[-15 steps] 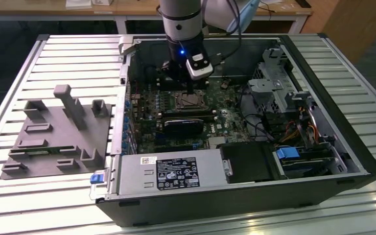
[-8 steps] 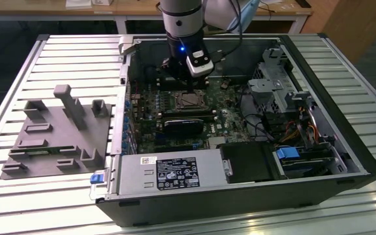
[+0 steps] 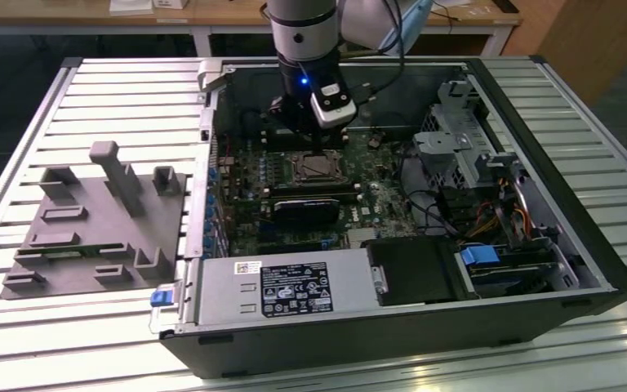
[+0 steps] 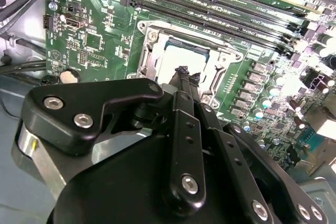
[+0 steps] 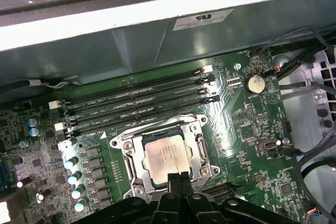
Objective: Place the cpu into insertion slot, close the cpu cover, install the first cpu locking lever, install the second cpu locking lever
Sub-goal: 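Install the second cpu locking lever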
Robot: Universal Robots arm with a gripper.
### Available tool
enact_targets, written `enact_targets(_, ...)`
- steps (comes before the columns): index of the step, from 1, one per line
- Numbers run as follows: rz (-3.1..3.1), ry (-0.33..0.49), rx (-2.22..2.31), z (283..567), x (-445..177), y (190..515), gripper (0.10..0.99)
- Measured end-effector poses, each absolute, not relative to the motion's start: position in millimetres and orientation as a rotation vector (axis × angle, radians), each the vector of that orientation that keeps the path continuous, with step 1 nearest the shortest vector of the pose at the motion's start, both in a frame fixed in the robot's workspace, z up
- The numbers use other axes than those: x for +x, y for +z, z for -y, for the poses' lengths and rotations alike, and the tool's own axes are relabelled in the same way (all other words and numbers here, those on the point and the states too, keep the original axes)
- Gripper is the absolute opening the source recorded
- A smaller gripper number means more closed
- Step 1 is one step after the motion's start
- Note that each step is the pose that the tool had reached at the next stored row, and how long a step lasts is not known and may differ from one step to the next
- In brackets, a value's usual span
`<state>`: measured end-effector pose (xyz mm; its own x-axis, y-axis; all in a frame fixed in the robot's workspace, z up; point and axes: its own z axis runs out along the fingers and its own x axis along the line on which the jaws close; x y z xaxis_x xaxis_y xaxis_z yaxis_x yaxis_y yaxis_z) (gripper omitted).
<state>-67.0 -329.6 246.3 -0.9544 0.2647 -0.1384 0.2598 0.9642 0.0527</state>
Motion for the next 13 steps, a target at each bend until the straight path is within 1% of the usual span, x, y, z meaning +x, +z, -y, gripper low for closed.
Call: enact_targets(13,-3.025,0.04,0.407,330.3,-60.4,246.2,0.102)
